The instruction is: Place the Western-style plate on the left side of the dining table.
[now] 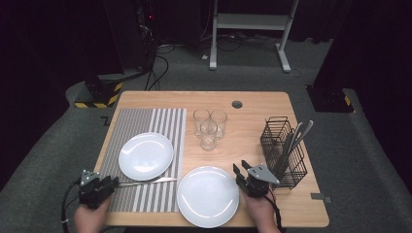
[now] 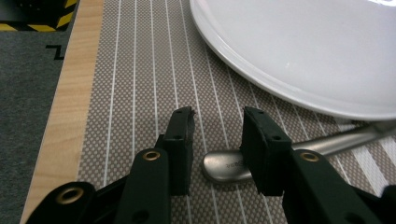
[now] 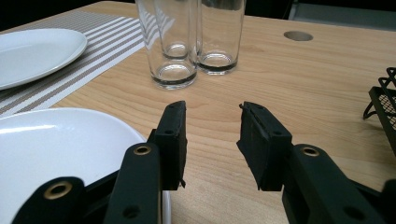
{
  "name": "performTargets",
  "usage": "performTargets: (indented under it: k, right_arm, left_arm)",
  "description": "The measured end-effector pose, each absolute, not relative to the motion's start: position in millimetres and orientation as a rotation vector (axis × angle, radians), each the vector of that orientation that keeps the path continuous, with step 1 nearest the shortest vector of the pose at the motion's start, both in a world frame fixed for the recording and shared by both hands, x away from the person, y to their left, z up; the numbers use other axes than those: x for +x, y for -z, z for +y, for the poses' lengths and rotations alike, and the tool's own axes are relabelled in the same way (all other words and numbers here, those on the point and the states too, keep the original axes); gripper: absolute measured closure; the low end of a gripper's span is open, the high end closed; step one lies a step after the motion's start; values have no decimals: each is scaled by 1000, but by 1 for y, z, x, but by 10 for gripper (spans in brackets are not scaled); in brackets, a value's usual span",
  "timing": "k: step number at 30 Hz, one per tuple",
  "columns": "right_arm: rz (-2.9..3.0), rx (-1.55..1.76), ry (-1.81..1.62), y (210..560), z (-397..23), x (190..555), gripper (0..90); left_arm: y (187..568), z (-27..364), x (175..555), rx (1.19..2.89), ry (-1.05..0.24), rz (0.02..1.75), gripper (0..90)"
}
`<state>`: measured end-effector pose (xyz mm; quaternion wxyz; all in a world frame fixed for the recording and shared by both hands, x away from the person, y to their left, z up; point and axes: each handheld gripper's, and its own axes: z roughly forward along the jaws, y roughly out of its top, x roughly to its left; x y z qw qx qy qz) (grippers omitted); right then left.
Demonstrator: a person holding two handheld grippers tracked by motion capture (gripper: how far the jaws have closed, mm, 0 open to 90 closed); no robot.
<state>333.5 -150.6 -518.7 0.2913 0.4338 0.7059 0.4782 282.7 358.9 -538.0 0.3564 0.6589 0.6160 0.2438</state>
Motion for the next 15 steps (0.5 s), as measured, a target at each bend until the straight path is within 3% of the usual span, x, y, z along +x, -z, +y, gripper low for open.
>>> performTargets:
  k: [6, 15]
  right_arm:
    - [1881, 1157, -1275, 519, -150, 333, 610]
    - [1881, 1157, -1276, 519, -151, 333, 610]
  left_arm:
    - [537, 355, 272, 1717, -620, 1577, 606]
    - [531, 344, 265, 1718, -605, 1520, 427]
